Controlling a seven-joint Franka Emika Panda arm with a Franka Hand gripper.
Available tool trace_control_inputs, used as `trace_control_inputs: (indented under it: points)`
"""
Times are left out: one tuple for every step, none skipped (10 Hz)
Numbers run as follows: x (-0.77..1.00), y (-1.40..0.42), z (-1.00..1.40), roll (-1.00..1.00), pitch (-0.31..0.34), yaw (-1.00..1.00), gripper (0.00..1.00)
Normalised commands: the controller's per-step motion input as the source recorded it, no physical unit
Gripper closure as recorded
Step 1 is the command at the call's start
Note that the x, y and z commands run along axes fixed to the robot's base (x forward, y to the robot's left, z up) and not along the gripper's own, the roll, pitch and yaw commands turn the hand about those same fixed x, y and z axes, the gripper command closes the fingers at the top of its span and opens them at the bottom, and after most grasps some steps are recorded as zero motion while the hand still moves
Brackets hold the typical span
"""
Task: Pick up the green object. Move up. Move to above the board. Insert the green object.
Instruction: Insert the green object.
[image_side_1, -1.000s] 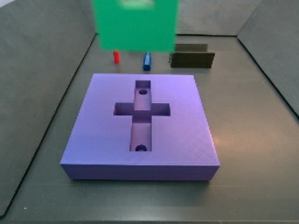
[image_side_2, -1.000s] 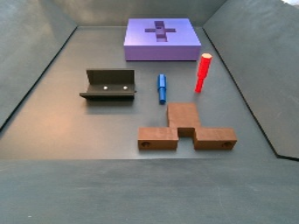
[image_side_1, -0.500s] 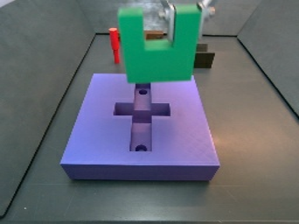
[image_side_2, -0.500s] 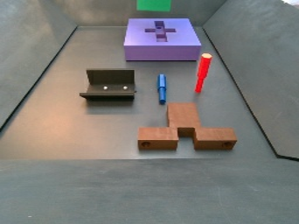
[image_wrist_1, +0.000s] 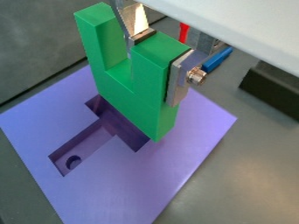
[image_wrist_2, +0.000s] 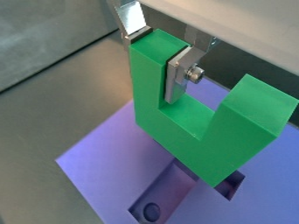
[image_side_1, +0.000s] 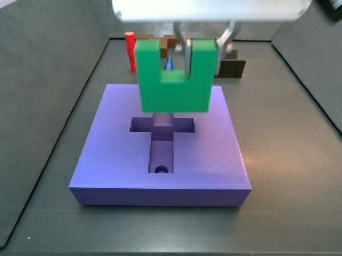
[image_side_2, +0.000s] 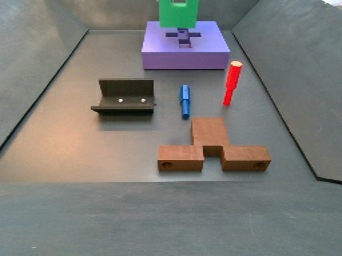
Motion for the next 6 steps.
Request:
trace_control_inputs:
  points:
    - [-0.15, -0.08, -0.31, 0.0, -0.104, 0.16, 1.0]
    - [-0.24, -0.11, -0.11, 0.12, -0.113, 0.21, 1.0]
    - [-0.27, -0.13, -0.04, 0.19, -0.104, 0.19, 1.0]
    - [-0.19, -0.21, -0.09, 0.15, -0.077, 0.16, 1.0]
    - [-0.15, -0.13, -0.18, 0.11, -0.066, 0.12, 1.0]
    - [0.0, -0.09, -0.19, 0.07, -0.036, 0.05, 1.0]
